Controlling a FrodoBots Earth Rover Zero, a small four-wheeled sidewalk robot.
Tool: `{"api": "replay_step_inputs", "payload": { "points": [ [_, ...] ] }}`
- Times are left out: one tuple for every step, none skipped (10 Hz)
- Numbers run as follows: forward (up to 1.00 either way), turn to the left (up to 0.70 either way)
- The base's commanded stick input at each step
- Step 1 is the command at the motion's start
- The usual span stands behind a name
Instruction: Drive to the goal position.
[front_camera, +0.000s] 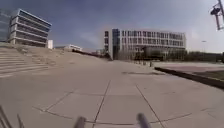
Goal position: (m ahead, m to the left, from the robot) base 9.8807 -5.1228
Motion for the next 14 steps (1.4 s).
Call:
{"api": "replay_step_inputs", "payload": {
  "points": [
    [0.70,0.00],
    [0.70,0.00],
    [0.70,0.00],
    [0.70,0.00],
    [0.70,0.00],
    [0.70,0.00],
    [0.70,0.00],
    [0.70,0.00],
    [0.70,0.00],
    [0.70,0.00],
    [0.70,0.00],
    [0.70,0.00],
    [0.70,0.00],
    [0.70,0.00]
  ]
}}
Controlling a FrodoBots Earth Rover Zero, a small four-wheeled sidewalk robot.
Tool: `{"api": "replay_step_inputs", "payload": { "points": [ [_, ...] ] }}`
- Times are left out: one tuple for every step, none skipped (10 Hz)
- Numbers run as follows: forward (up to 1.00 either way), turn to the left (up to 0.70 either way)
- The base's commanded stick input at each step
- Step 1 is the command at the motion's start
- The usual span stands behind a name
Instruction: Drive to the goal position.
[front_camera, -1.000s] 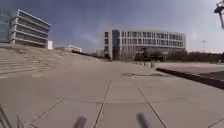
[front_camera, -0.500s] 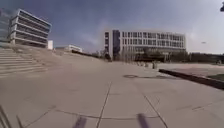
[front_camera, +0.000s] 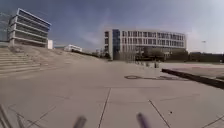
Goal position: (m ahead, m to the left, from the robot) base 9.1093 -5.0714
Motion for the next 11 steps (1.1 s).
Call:
{"api": "replay_step_inputs", "payload": {
  "points": [
    [0.70,0.00],
    [0.70,0.00],
    [0.70,0.00],
    [0.70,0.00],
    [0.70,0.00],
    [0.70,0.00],
    [0.70,0.00],
    [0.70,0.00],
    [0.70,0.00],
    [0.70,0.00],
    [0.70,0.00]
  ]
}}
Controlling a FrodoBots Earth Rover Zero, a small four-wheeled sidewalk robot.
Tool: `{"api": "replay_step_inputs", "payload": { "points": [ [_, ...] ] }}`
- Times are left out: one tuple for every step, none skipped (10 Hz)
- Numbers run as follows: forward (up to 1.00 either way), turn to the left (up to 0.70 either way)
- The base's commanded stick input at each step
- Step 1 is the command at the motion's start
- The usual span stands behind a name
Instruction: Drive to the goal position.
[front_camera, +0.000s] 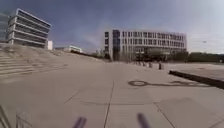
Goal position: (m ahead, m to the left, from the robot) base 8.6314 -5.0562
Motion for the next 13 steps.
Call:
{"api": "replay_step_inputs", "payload": {
  "points": [
    [0.70,0.00],
    [0.70,0.00],
    [0.70,0.00],
    [0.70,0.00],
    [0.70,0.00],
    [0.70,0.00],
    [0.70,0.00],
    [0.70,0.00],
    [0.70,0.00],
    [0.70,0.00],
    [0.70,0.00],
    [0.70,0.00],
    [0.70,0.00]
  ]
}}
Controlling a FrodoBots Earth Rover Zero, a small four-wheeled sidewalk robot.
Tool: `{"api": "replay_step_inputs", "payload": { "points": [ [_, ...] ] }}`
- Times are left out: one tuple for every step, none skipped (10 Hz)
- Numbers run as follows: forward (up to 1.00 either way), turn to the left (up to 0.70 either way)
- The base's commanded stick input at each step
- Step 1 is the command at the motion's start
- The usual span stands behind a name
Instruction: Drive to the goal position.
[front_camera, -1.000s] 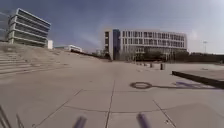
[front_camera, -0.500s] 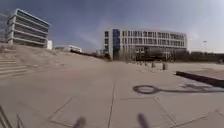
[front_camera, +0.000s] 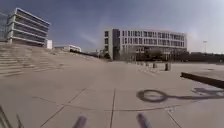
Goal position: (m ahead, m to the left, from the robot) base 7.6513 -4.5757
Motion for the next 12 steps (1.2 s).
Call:
{"api": "replay_step_inputs", "payload": {
  "points": [
    [0.70,0.00],
    [0.70,0.00],
    [0.70,0.00],
    [0.70,0.00],
    [0.70,0.00],
    [0.70,0.00],
    [0.70,0.00],
    [0.70,0.00],
    [0.70,0.00],
    [0.70,0.00],
    [0.70,0.00],
    [0.70,0.00]
  ]
}}
